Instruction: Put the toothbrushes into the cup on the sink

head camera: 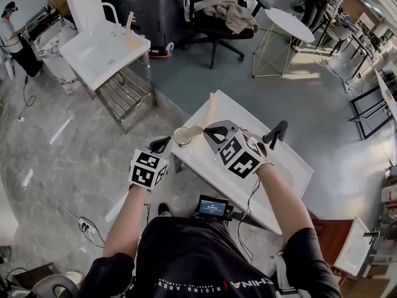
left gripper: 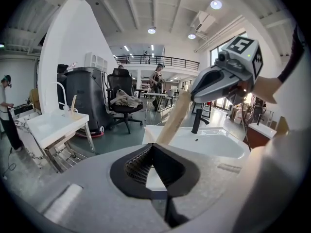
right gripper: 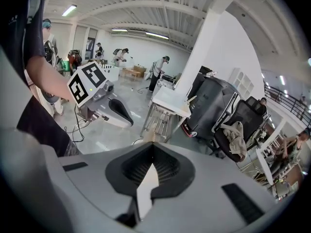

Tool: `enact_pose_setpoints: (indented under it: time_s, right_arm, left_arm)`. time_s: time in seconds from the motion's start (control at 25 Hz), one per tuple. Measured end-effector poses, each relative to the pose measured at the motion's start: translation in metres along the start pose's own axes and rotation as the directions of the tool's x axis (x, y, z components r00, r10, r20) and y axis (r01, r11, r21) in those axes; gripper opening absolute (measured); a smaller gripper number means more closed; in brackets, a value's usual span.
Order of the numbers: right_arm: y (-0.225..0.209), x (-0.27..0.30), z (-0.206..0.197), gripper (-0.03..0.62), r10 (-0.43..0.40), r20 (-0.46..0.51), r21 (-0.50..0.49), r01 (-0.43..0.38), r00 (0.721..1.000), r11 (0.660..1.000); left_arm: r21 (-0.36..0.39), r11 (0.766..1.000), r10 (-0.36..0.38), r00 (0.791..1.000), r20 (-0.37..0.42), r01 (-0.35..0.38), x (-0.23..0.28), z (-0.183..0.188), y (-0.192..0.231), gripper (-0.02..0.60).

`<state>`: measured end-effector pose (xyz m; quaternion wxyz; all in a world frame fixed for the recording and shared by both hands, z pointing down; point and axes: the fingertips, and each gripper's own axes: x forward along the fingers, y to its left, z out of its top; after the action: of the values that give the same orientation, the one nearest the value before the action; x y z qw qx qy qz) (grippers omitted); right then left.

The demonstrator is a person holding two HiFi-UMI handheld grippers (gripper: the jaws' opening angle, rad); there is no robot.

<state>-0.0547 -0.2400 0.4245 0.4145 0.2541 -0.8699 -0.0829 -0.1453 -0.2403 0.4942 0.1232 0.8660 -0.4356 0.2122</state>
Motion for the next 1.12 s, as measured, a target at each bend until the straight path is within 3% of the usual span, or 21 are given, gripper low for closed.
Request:
enact_pose_setpoints:
  time_s: [0.56,0.92,1.12]
  right_arm:
    - [0.001,0.051,-0.017,0.011,0.059,-0.064,0.068,-0.055,0.996,0.996]
    - [0.01,0.052,-0.006,0.013,0.144,0.018,0.118,-0.145,0.989,0.982]
    - [0.012,0.042,0.013,0.046,0.167,0.095,0.129,-0.179,0.981,0.975]
  left_arm:
    - [-0.026,1.0,-0.011,1.0,-0.024,0.011,0.007,-0.012,0.011,-0.003]
    - [-0.031,0.999,-0.006,1.0,-0.03,0.005,0.012,-0.015,0.016,-0.003]
    - [-0.037,0.999,-0.004,1.0,-0.026,0.003,0.009,-0.015,0.021,-0.003]
